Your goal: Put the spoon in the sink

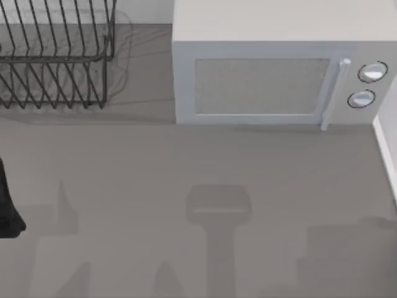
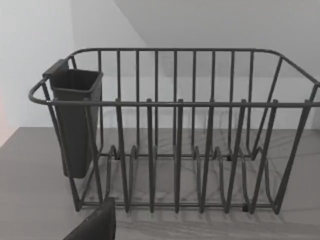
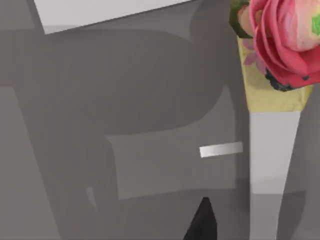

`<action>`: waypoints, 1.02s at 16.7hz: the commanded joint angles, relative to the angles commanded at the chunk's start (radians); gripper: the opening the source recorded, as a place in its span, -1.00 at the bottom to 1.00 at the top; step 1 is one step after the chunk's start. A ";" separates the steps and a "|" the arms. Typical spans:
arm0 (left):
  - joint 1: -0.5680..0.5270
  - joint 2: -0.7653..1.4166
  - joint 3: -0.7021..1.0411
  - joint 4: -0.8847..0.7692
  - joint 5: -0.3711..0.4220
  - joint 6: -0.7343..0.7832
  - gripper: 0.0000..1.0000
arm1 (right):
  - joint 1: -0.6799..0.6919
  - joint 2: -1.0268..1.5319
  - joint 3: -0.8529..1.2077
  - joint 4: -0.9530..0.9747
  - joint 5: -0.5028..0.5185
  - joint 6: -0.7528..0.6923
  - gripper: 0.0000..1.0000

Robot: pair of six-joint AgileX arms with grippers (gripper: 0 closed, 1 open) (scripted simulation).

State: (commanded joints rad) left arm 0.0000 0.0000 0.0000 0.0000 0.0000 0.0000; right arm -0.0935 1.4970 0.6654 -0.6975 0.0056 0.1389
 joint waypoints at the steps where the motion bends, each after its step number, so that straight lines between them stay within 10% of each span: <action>1: 0.000 0.000 0.000 0.000 0.000 0.000 1.00 | 0.000 -0.011 0.023 -0.034 0.000 -0.001 -1.00; 17: 0.000 0.000 0.000 0.000 0.000 0.000 1.00 | -0.004 -0.132 0.284 -0.434 0.000 -0.006 -1.00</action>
State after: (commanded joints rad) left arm 0.0000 0.0000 0.0000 0.0000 0.0000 0.0000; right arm -0.0971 1.3652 0.9493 -1.1311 0.0052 0.1333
